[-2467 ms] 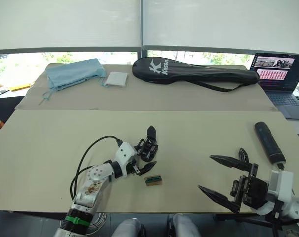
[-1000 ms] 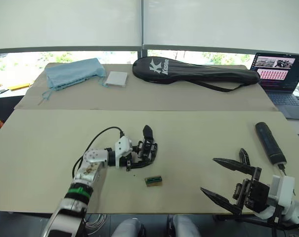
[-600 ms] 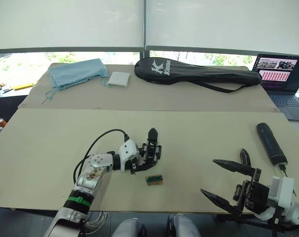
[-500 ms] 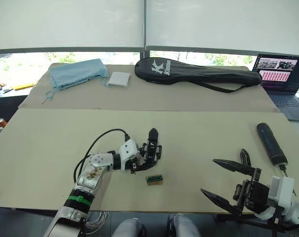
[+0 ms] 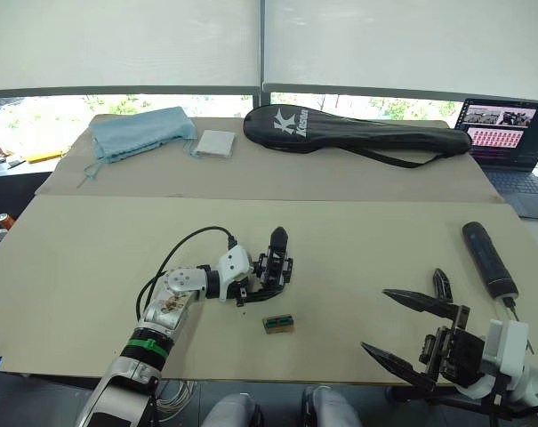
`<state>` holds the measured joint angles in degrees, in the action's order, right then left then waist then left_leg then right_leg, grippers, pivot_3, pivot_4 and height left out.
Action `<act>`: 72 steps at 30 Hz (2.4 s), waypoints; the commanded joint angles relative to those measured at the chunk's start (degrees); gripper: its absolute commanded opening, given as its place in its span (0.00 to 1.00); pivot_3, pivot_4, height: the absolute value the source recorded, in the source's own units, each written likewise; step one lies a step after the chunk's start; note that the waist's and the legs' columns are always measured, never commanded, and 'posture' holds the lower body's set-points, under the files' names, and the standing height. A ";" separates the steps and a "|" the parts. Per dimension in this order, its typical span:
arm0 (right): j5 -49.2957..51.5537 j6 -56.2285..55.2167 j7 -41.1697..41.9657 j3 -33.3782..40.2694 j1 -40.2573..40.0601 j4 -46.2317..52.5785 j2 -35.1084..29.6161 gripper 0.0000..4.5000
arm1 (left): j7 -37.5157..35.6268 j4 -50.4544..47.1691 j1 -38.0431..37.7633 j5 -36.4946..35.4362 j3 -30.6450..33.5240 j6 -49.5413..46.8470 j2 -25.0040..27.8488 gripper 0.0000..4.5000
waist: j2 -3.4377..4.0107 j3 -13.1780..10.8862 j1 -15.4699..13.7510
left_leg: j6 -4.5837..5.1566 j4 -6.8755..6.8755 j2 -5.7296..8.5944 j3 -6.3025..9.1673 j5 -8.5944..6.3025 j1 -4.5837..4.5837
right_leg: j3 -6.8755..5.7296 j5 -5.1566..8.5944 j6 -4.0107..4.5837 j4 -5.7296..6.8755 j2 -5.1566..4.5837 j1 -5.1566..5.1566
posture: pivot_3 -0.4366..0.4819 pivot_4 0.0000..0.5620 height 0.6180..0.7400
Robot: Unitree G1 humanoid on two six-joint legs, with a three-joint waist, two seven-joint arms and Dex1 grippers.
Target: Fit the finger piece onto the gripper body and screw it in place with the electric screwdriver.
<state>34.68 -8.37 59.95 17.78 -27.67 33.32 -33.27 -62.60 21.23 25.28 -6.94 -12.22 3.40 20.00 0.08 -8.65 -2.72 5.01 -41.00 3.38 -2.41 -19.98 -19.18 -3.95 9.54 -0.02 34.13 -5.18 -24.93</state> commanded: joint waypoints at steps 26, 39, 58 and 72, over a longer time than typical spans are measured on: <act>-1.45 16.49 -23.27 17.73 -19.66 3.32 8.22 1.00 | -16.47 -20.86 -14.60 -24.93 17.78 -9.30 17.83 0.99 | 0.00 0.01 1.13 | -0.45 0.18 -0.01 -0.01 -0.32 -0.05 | 0.05 0.12 0.01 -0.01 0.02 -0.19 | 0.48 0.27 1.00; 26.33 61.89 -44.70 22.56 3.18 0.83 -19.55 1.00 | -10.12 -35.83 -15.51 -28.57 15.71 -14.41 15.02 0.99 | -0.05 -0.06 1.72 | -0.68 0.18 -0.03 -0.01 -0.18 -0.09 | 0.04 0.10 0.13 -0.06 0.04 -0.14 | 0.48 0.27 1.00; 12.09 91.28 -43.28 -12.32 53.36 -37.60 -30.65 1.00 | -8.00 -38.54 -13.32 -26.95 12.71 -16.35 15.21 0.99 | -0.08 -0.07 1.29 | 0.09 0.05 -0.08 0.00 0.19 -0.55 | -0.16 0.08 0.14 -0.12 0.04 -0.36 | 0.48 0.27 1.00; 2.37 94.77 -36.35 -17.78 59.52 -44.50 -24.92 1.00 | -7.69 -39.08 -14.59 -25.81 13.05 -15.05 16.31 0.99 | -0.09 -0.06 2.02 | -0.01 0.00 -0.08 0.00 0.22 -0.40 | -0.26 0.05 0.10 -0.11 0.03 -0.21 | 0.48 0.27 1.00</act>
<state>38.21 84.55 22.90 0.78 31.51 -10.68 -58.81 -70.35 -16.40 10.58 -32.81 0.07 -12.62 35.70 -0.01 -8.70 -0.70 5.00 -41.01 3.30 -2.41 -19.76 -19.58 -4.21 9.59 0.07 34.02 -5.15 -25.14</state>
